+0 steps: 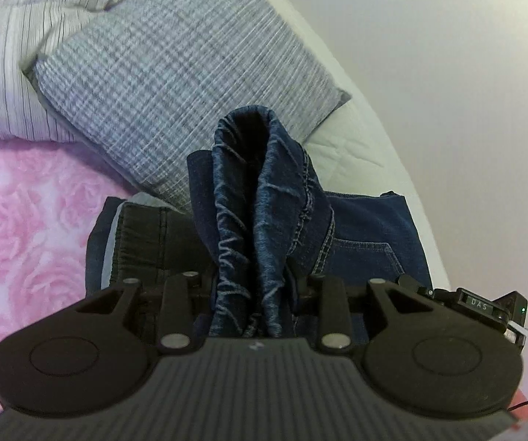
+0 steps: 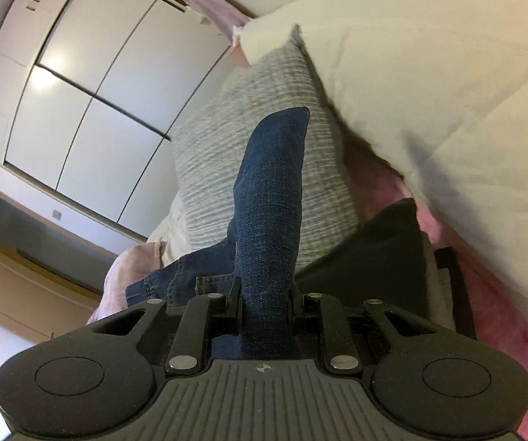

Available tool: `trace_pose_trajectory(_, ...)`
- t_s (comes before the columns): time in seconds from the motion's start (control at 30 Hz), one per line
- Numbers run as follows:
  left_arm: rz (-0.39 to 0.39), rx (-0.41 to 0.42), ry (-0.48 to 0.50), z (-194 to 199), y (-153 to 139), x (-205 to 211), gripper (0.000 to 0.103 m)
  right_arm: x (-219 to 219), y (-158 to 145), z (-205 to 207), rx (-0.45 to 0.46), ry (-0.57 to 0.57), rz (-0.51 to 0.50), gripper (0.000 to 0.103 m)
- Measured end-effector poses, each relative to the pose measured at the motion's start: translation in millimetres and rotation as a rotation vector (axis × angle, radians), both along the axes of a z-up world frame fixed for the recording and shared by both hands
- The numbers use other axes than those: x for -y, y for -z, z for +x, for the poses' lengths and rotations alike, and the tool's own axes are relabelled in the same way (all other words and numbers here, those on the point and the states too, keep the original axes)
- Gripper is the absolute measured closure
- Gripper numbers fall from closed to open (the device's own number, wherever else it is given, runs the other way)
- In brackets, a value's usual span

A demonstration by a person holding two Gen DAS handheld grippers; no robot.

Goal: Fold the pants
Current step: 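Carry the jeans with both grippers onto the folded clothes stack by the pillow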

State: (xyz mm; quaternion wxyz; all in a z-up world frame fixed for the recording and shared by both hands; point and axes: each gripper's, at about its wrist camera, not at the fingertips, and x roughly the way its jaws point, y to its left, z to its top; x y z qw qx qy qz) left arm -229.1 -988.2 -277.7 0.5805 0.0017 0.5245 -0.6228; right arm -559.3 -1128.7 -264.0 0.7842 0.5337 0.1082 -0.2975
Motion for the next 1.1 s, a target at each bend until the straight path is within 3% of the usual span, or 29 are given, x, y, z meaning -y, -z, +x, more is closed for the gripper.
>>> trace_pose_trajectory(0.2, 0.049, 0.001, -0.001, 8, 39, 18, 0.076, 23, 41, 1, -0.009, -0.009, 0.051, 0.086)
trace_pose_trajectory(0.33, 0.070, -0.002, -0.006, 15, 66, 22, 0.075, 26, 63, 8, -0.062, -0.008, 0.050, 0.086)
trace_pose_trajectory(0.47, 0.064, -0.010, -0.032, 25, 89, 20, 0.063, 25, 82, 17, -0.195, 0.013, 0.039, 0.070)
trace_pose_trajectory(0.57, 0.077, -0.008, -0.039, 30, 88, 15, 0.059, 23, 72, 21, -0.246, -0.016, 0.016, 0.066)
trace_pose_trajectory(0.73, 0.122, 0.089, -0.121, 47, 54, -7, 0.053, 5, 24, 26, -0.488, -0.074, -0.210, 0.061)
trace_pose_trajectory(0.8, 0.130, 0.174, -0.160, 49, 32, -11, 0.061, 3, 8, 29, -0.567, -0.053, -0.294, 0.061)
trace_pose_trajectory(0.93, 0.081, 0.345, -0.076, 22, -2, 20, 0.077, 16, -2, 61, -0.628, -0.052, -0.414, 0.063)
trace_pose_trajectory(1.0, 0.051, 0.440, -0.008, -1, -5, 42, 0.085, 23, 4, 80, -0.631, -0.065, -0.433, 0.075)
trace_pose_trajectory(1.1, 0.104, 0.582, 0.038, -24, 18, 71, 0.094, 33, 31, 105, -0.710, -0.075, -0.422, 0.086)
